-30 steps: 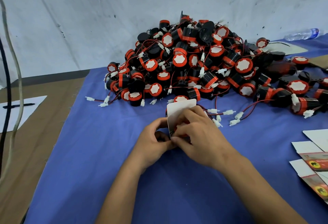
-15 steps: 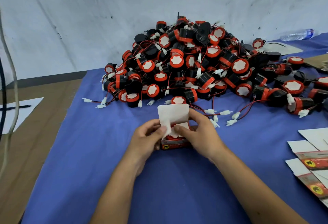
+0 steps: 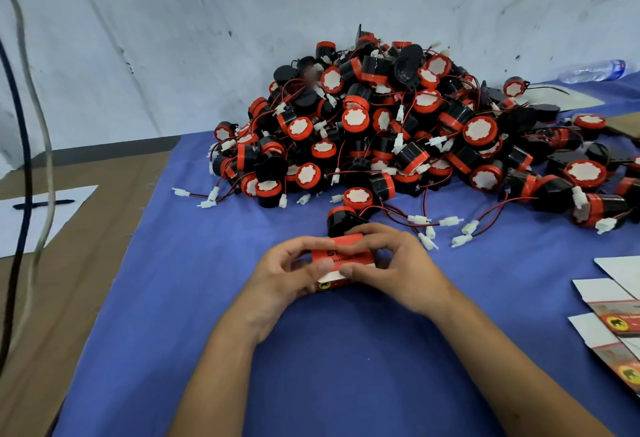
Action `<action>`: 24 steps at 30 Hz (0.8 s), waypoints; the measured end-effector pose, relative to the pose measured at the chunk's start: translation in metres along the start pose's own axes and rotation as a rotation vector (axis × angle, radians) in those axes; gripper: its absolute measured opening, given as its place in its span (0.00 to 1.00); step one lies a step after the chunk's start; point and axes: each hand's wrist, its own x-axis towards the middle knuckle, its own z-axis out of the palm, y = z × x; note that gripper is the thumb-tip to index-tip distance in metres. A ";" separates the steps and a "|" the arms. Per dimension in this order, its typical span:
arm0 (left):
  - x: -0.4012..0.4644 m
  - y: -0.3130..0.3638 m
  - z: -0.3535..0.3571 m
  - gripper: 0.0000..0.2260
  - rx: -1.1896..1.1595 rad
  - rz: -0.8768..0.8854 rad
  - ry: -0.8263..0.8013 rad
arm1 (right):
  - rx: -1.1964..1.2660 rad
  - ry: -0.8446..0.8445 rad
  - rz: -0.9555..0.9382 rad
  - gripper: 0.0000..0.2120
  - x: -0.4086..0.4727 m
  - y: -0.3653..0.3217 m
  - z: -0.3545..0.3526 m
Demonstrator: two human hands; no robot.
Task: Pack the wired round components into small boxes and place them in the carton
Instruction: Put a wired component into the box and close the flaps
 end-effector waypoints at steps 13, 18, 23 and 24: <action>0.004 0.000 0.009 0.29 0.533 0.166 0.104 | -0.484 -0.015 -0.272 0.18 0.000 0.004 -0.004; 0.005 0.001 0.012 0.36 0.521 0.178 0.148 | -0.361 0.058 -0.280 0.16 -0.001 -0.003 -0.001; 0.006 -0.001 0.011 0.37 0.489 0.182 0.138 | -0.485 0.065 -0.255 0.17 0.001 -0.006 0.009; 0.006 -0.001 0.011 0.37 0.485 0.183 0.139 | -0.462 0.074 -0.241 0.16 0.001 -0.007 0.010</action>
